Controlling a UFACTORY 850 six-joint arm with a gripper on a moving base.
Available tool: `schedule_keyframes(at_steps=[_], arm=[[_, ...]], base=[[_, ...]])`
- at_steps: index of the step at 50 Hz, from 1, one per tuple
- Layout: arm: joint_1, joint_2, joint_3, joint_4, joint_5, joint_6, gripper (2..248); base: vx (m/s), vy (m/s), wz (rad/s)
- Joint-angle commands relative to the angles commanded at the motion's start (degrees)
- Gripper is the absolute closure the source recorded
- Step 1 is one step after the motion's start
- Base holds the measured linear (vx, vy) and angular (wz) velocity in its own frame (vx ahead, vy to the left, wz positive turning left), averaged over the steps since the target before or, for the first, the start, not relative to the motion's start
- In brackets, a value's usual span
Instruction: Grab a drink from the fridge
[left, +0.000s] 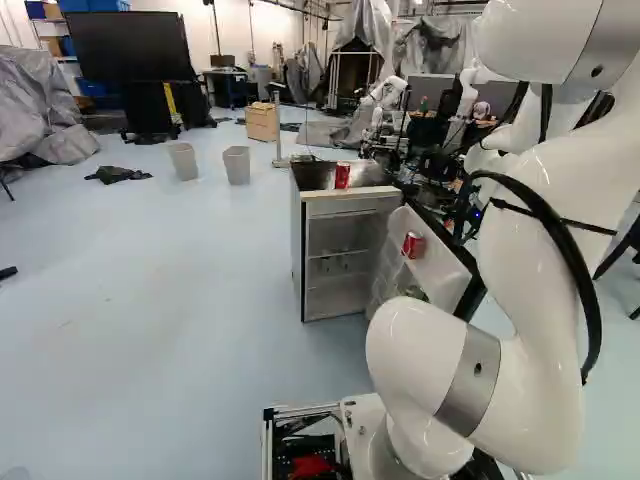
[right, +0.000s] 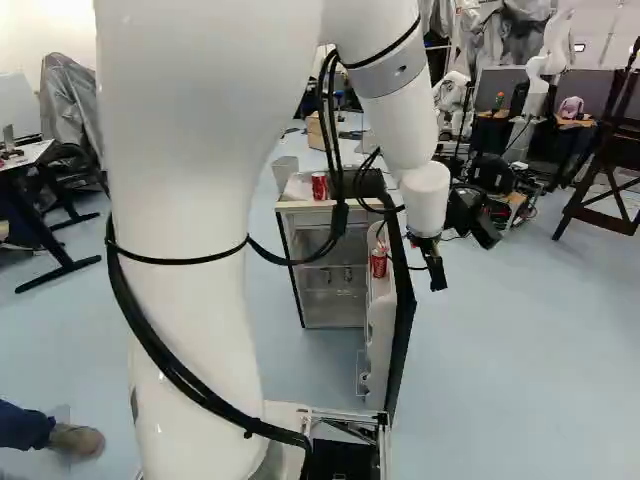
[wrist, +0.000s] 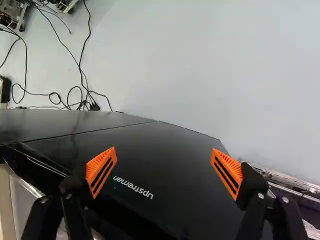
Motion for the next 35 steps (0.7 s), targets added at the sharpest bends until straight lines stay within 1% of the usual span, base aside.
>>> schedule_keyframes(at_steps=[35], arm=[[2.1,2.0,2.6,0.0,0.0,0.0,3]], base=[[0.0,0.0,0.0]])
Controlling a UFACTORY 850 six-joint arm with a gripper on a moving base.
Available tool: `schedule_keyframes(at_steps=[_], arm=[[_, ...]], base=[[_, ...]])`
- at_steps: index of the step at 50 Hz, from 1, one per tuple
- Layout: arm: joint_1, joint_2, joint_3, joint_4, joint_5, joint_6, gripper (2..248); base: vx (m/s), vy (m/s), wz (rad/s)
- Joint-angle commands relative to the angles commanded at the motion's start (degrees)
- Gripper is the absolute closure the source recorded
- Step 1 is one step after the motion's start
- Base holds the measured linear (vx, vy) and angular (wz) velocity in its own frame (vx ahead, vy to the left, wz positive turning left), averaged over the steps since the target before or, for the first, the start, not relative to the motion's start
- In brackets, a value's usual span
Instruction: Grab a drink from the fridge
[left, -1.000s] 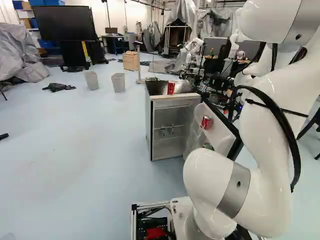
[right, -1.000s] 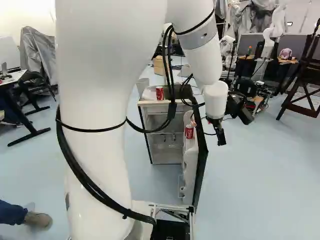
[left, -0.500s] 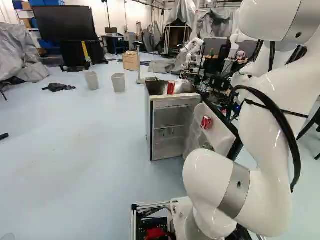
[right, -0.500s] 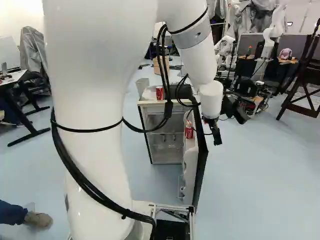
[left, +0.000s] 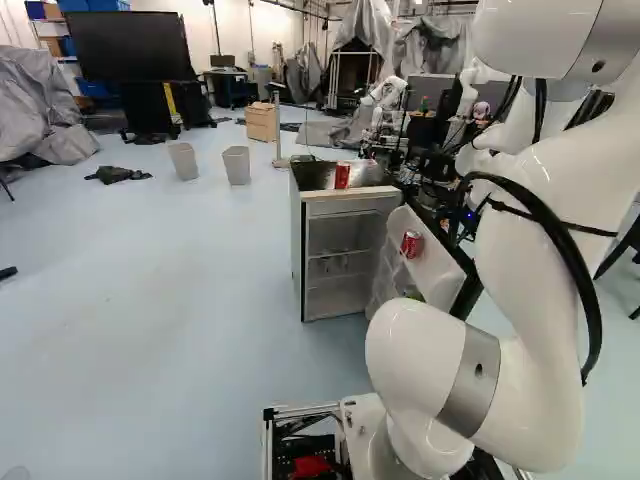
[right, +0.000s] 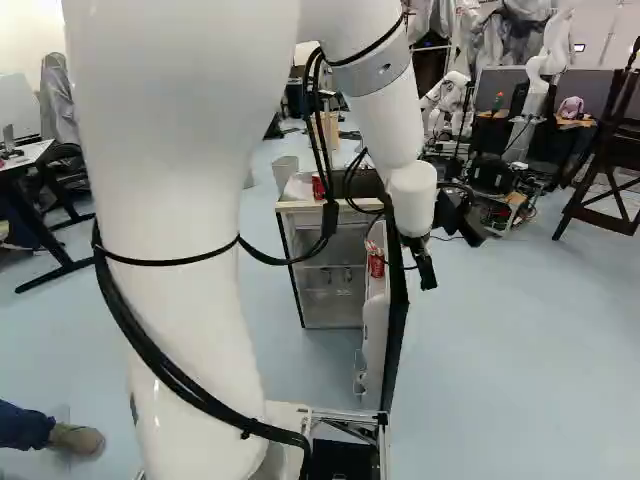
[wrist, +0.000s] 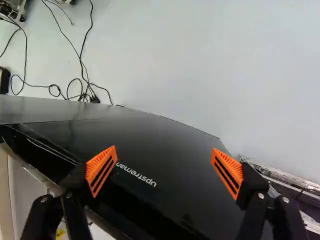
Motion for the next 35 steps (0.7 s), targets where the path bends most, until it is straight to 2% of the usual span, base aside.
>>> schedule_keyframes(at_steps=[35], arm=[[2.3,2.0,2.4,0.0,0.0,0.0,3]], base=[[0.0,0.0,0.0]])
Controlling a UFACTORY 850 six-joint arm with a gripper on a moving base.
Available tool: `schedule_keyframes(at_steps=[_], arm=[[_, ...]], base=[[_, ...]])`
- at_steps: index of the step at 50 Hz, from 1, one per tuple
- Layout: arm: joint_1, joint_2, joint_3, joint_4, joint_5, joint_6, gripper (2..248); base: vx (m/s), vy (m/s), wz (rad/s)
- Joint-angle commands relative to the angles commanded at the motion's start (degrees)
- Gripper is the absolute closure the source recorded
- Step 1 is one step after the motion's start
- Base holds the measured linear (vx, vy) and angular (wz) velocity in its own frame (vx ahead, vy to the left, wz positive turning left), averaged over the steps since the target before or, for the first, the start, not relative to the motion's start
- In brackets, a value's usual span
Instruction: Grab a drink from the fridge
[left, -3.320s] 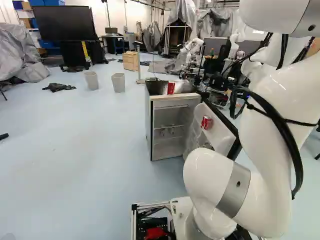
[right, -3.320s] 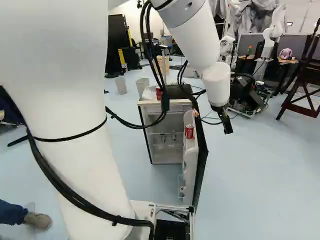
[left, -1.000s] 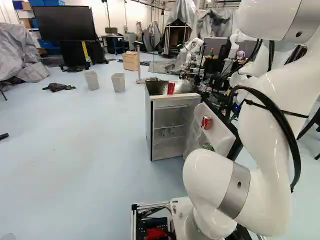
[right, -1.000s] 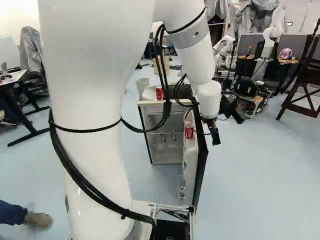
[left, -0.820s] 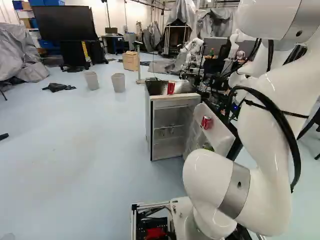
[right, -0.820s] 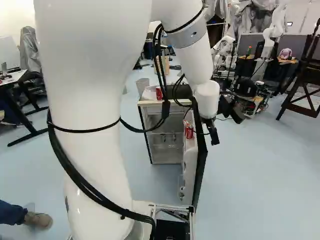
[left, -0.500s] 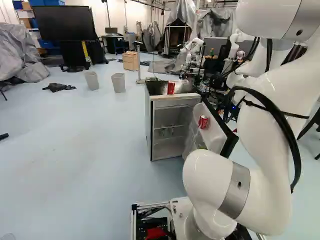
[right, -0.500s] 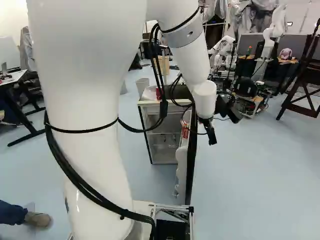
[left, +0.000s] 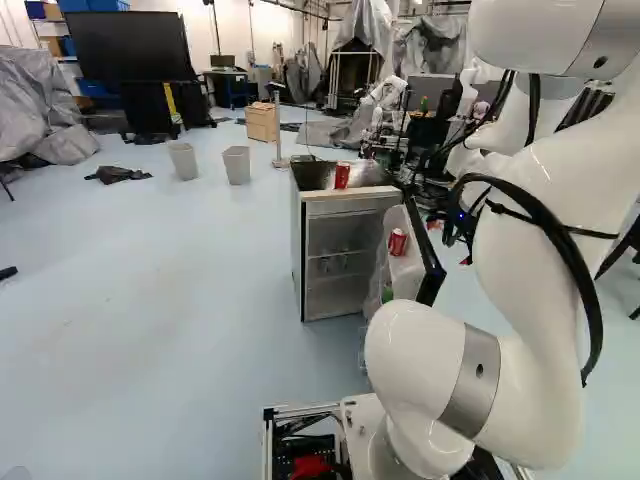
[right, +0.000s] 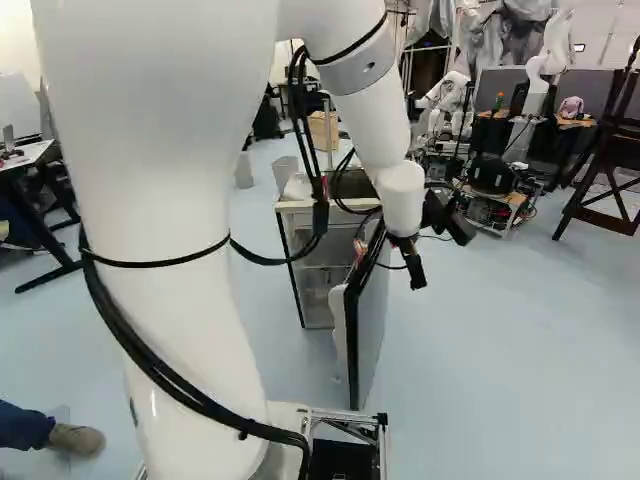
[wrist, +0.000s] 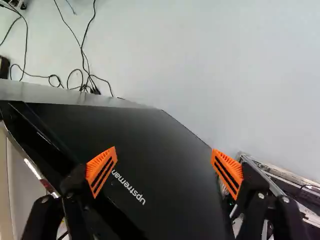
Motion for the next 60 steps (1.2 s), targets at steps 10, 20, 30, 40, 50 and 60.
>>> schedule_keyframes(at_steps=[10,20,30,40,50,60], arm=[[0.7,0.5,0.7,0.0,0.0,0.0,3],[1.5,0.9,1.1,0.0,0.0,0.0,3],[2.4,1.1,1.4,0.0,0.0,0.0,3],[3.3,1.3,1.6,0.0,0.0,0.0,3],[4.3,1.4,1.7,0.0,0.0,0.0,3],[5.4,1.6,1.9,0.0,0.0,0.0,3]], base=[[0.0,0.0,0.0],[0.0,0.0,0.0],[0.0,0.0,0.0],[0.0,0.0,0.0],[0.0,0.0,0.0],[0.0,0.0,0.0]])
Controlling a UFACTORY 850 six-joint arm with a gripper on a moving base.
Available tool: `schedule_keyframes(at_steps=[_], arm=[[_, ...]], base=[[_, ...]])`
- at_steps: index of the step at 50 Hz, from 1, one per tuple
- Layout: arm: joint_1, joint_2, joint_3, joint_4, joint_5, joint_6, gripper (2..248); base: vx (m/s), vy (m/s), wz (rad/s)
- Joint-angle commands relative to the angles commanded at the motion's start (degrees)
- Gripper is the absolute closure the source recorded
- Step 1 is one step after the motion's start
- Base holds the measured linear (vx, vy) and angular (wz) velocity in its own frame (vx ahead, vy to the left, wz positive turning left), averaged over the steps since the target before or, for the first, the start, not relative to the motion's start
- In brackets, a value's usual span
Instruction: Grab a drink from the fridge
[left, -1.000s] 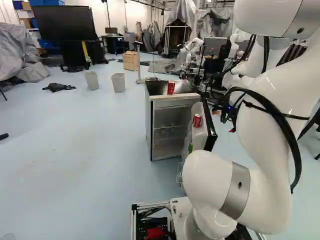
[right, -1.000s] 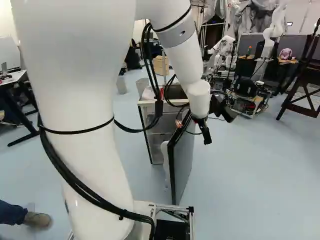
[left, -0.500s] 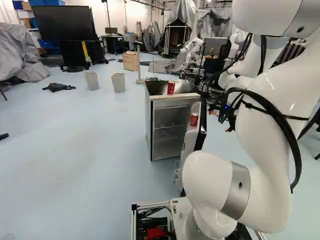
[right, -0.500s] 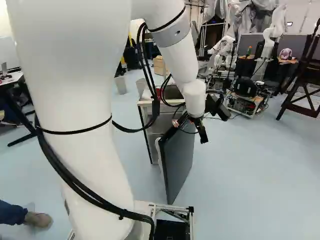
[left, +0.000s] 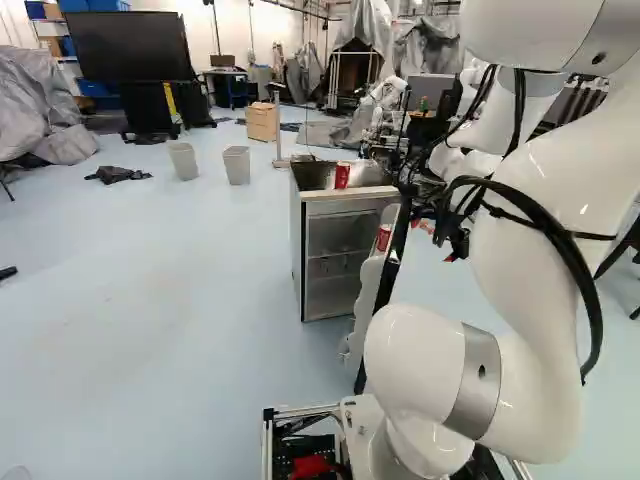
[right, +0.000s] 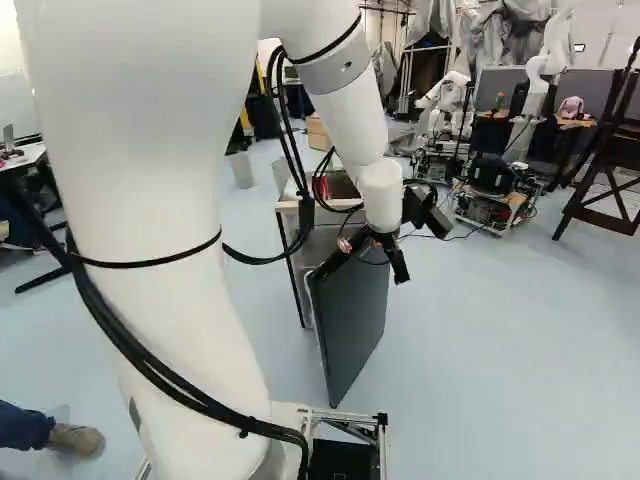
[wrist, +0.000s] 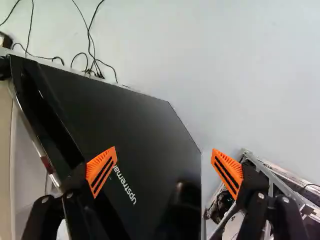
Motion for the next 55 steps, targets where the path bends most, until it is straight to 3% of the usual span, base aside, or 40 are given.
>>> schedule_keyframes(at_steps=[55], arm=[[6.2,0.4,0.5,0.0,0.0,0.0,3]], base=[[0.0,0.0,0.0]])
